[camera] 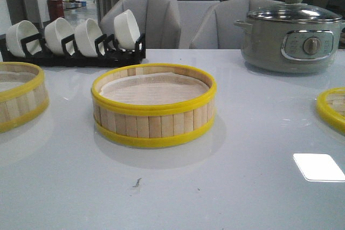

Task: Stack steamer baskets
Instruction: 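Lower the left gripper and grasp the rim of the nearby steamer basket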

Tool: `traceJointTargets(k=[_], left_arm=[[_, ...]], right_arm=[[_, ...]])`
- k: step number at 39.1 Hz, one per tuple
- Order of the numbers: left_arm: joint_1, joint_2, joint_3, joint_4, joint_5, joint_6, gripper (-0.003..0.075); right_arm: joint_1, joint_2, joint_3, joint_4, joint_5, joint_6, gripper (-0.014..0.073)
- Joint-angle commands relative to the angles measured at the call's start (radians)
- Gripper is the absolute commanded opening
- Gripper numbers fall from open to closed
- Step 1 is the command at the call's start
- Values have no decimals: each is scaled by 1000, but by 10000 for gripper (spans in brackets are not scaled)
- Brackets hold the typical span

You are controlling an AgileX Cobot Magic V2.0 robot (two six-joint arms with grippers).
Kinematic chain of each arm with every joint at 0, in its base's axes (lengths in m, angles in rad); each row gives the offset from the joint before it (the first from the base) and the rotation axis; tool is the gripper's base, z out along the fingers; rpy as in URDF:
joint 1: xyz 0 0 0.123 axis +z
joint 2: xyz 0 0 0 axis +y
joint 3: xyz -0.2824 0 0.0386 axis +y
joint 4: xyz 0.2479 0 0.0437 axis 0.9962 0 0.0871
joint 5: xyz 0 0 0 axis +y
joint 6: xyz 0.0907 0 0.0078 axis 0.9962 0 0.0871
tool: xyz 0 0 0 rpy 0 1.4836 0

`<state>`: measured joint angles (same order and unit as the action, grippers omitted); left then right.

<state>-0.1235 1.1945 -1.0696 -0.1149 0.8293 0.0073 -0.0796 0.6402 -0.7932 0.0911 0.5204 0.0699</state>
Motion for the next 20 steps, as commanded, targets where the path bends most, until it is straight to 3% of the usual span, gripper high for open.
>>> traceJointTargets(k=[1,20], left_arm=[[-4,59,-40,-16,-103,9,454],[-4,444,-241,-16,-211,54,454]], right_arm=[[1,5,-35,5,-64,-1,420],[1,5,-35,5,-62,-1,420]])
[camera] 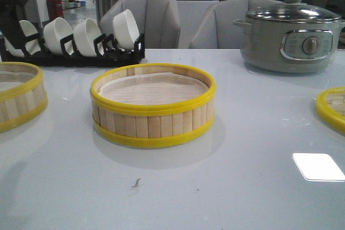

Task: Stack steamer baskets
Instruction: 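Lower the left gripper and grasp the rim of the nearby steamer basket, then lift the basket with the left gripper over the middle basket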

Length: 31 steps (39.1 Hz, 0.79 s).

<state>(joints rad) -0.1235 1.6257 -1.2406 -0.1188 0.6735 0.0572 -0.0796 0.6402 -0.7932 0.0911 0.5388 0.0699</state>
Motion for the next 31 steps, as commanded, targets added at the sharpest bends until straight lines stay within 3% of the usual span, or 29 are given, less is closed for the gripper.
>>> traceJointTargets(k=[1,16,26,29,31], left_arm=[[-4,28,-83,-12,-55,4,454],[-17,255,-180,-12,-91,2,454],[-17,301,-180,-12,-91,-2,451],[-17,302,-180,-12,-92,-2,406],[-17,302,-180,-12,-88,-2,334]], right_arm=[[1,5,-35,5,-80,-1,420],[1,5,-35,5,-78,-1,420],[1,5,-35,5,-73,-1,420],[1,5,-35,5,-73,-1,420],[1,5,-35,5,-73,-1,420]])
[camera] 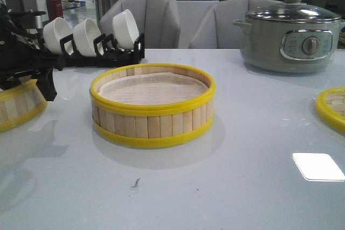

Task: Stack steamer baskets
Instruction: 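Lift the basket with the left gripper over the middle basket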

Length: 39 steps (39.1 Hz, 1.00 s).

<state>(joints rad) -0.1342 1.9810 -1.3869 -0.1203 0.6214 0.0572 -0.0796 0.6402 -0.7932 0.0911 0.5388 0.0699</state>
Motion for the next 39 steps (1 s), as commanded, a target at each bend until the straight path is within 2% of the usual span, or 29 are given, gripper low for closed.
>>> traceJointTargets(k=[1,2,4,5,7,14,21,29,39], left_arm=[[-6,-53,-33,-11,-30,-2,278],[-6,-53,-33,-11,-28,-2,230],[-6,-55,-33,-11,-23,-2,83],[-6,-58,-33,-6,-21,3,70],[-6,-66,-33,-4,-19,3,109],[-33,-131,-33,8,-27,3,87],[-116,-205,-105,46,2,3,87],[-268,-226,-267,-10,158,3,87],[-475,-214,-335,-11,140,-3,87]], right_arm=[[1,5,-35,5,-73,-1,420],[1,5,-35,5,-73,-1,420],[1,5,-35,5,-73,-1,420],[1,5,-35,5,-73,-1,420],[1,5,-35,5,-73,-1,420],[1,5,-35,5,-74,-1,420],[1,5,-35,5,-74,-1,420],[1,5,-35,5,-74,-1,420],[1,5,-35,6,-74,-1,420]])
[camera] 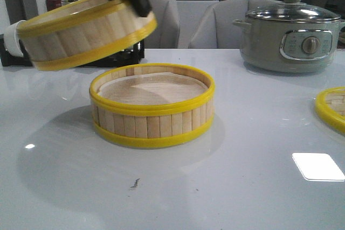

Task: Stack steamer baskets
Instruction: 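Lift the basket with the left gripper over the middle basket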

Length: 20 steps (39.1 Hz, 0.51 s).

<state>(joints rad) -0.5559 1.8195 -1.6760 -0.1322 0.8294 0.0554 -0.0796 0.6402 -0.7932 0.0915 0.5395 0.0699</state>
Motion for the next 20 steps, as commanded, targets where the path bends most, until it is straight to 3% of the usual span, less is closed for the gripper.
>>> traceJointTargets(k=[1,9,20], left_arm=[[-65,-46,-48,1,-68,-2,87],[-143,16,-53,-6,-94,-10,87],[-160,100,-53,-49,-153,-20,86]], right_arm=[[1,5,-35,6,-75,-1,420],[1,5,-35,6,-75,-1,420],[1,5,-35,6,-75,-1,420]])
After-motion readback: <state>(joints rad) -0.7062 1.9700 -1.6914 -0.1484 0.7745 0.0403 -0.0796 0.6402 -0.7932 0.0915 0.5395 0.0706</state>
